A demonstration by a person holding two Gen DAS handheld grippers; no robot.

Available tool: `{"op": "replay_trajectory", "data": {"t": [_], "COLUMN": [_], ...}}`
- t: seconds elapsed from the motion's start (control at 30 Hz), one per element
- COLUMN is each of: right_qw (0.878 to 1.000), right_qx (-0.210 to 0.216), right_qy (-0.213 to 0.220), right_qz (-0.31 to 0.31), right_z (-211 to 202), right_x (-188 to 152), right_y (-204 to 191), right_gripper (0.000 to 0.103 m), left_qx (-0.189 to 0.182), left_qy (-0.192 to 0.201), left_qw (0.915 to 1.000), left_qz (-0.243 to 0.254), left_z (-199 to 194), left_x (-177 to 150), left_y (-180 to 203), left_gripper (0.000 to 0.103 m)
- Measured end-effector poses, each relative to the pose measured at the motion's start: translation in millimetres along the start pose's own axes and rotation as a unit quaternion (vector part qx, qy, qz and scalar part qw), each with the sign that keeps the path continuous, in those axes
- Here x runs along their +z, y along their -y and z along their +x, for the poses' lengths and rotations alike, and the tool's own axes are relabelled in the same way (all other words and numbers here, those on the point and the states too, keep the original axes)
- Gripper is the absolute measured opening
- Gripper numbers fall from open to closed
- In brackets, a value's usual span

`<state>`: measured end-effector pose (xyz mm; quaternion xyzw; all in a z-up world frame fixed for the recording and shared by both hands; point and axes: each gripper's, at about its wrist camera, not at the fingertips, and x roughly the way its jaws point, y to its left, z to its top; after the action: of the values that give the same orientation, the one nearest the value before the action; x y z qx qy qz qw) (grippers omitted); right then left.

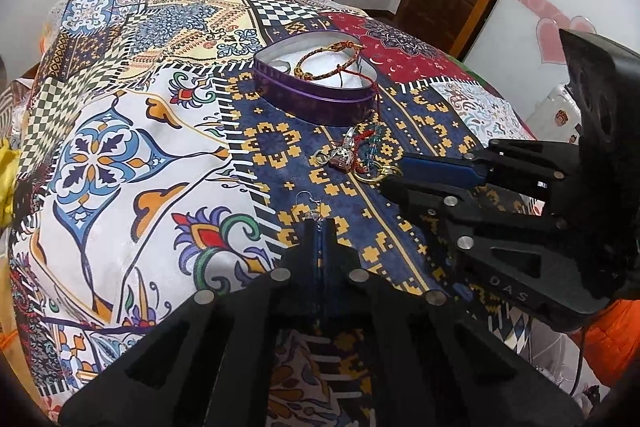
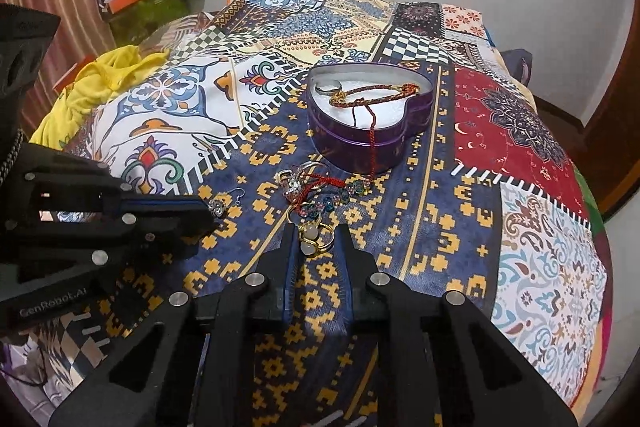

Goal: Organize jewelry

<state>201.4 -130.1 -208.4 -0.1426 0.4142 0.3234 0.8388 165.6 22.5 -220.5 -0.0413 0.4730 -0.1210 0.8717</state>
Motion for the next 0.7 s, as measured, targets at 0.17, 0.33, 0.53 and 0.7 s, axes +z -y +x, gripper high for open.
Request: {"op": "replay_trajectory", "data": {"t": [0.17,0.33,0.53,0.7], "right_qw": [1.0,1.0,0.999,0.998], "right_qx": [-0.003,-0.009,-0.01,-0.013], "right_qy": [0.002,0.011,0.033,0.055], "right_qz": [0.008,0.02,0.029,0.032], "right_z": [-9.3,-23.7,-42.4,-55.0], "right_x": [-4.5,-8.0,-3.7,3.0], "right_y": [5.5,15.5,21.9,23.6], "right_gripper": [0.016,0.016,0.016,0.016], "left_qx": [-0.003,0.016,0.017,0.025], "left_qy": [0.001,0.002,-0.004,-0.006], "left_qw": [1.0,0.9998,0.9997,0.9995], "left_qz": [-0.003,0.013,0.015,0.017], "left_z": [-7.9,-14.7,-11.5,1.0], "left_x": [-2.3,-6.0,-4.8,2.8], "left_y": [-0.7,3.7,7.1,9.3], "left_gripper": [0.0,0.003,0.02,0.02]}}
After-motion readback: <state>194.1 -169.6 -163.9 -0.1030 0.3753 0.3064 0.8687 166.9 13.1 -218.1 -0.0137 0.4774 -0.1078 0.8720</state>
